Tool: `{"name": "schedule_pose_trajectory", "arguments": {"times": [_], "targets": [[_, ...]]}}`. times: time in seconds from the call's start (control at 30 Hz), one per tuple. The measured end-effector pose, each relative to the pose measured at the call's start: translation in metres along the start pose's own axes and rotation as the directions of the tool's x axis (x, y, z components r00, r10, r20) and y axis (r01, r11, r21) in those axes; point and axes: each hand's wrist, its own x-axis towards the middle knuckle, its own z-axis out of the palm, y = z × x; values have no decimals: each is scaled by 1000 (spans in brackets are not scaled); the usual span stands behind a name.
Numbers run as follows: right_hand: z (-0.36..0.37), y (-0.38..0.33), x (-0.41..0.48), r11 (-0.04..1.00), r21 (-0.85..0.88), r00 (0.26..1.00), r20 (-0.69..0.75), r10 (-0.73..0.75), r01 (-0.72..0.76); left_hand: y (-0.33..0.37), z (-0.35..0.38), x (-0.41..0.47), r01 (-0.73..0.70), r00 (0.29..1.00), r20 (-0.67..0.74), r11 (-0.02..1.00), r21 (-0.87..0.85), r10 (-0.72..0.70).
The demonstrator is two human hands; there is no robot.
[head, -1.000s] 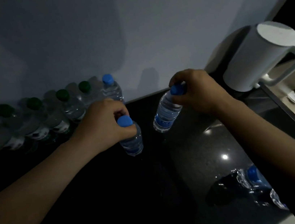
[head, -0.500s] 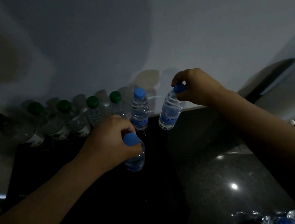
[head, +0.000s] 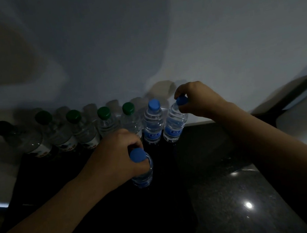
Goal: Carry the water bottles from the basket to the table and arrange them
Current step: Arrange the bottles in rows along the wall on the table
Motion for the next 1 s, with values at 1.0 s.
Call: {"name": "schedule_pose_trajectory", "arguments": {"times": [1.0], "targets": [[35, 72, -137, 904, 44, 904, 49, 424, -426, 47, 23, 35, -17, 999, 28, 998, 58, 15]]}}
